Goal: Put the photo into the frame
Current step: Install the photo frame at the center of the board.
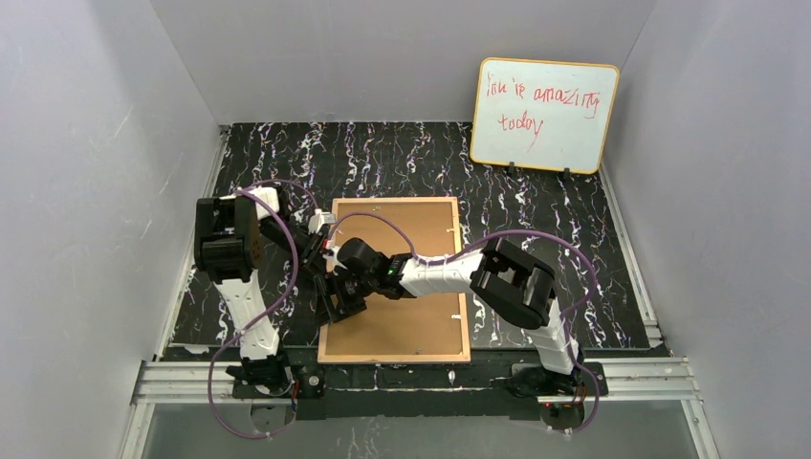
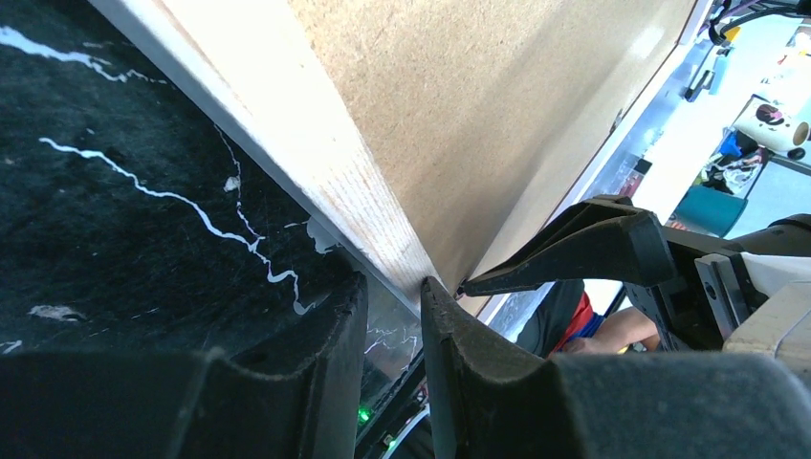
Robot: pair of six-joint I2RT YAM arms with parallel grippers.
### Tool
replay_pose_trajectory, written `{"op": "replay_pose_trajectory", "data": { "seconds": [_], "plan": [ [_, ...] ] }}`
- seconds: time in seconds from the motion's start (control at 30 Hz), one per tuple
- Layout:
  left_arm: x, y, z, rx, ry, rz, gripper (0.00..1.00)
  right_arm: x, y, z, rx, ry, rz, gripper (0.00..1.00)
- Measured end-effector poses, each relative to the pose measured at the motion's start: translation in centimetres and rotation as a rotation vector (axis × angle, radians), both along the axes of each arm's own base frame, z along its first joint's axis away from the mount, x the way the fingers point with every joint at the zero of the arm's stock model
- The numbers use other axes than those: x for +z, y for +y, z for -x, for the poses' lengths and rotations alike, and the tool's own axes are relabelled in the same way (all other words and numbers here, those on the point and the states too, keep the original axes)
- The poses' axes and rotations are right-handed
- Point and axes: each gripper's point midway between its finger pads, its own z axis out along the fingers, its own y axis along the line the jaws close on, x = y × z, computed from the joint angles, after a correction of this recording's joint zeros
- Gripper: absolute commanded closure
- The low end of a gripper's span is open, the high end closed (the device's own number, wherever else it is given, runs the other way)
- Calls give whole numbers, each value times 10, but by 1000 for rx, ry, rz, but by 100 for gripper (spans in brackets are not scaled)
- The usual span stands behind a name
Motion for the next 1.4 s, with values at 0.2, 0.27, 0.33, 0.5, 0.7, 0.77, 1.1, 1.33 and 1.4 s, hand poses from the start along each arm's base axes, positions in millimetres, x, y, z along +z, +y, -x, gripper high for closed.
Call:
{"op": "replay_pose_trajectory", "data": {
  "seconds": [0.2,0.27,0.33,0.5,0.7,0.77,1.1,1.33,1.4],
  "plan": [
    [0,-1,0,-4,-6,1,75,0,0,0,-1,1,1,22],
    [0,-1,0,-4,-6,2,76,0,0,0,-1,1,2,22],
    [0,-2,1,-3,-5,3,79,0,1,0,-1,2,4,22],
    [1,-2,2,1,0,5,82,1,0,-1,-15,7,4,22],
    [1,-2,2,22,-1,-9,84,-1,-9,2,-38,9,6,24],
    [1,-2,2,31,6,-13,85,-1,-10,3,-43,14,7,23],
    [1,-3,2,48,19,-23,85,0,-5,7,-35,20,1,24],
    [2,-3,2,45,14,-27,85,-1,2,7,-37,25,-4,26],
    [2,-3,2,43,12,-28,85,-2,2,7,-42,21,-2,26]
  ]
}}
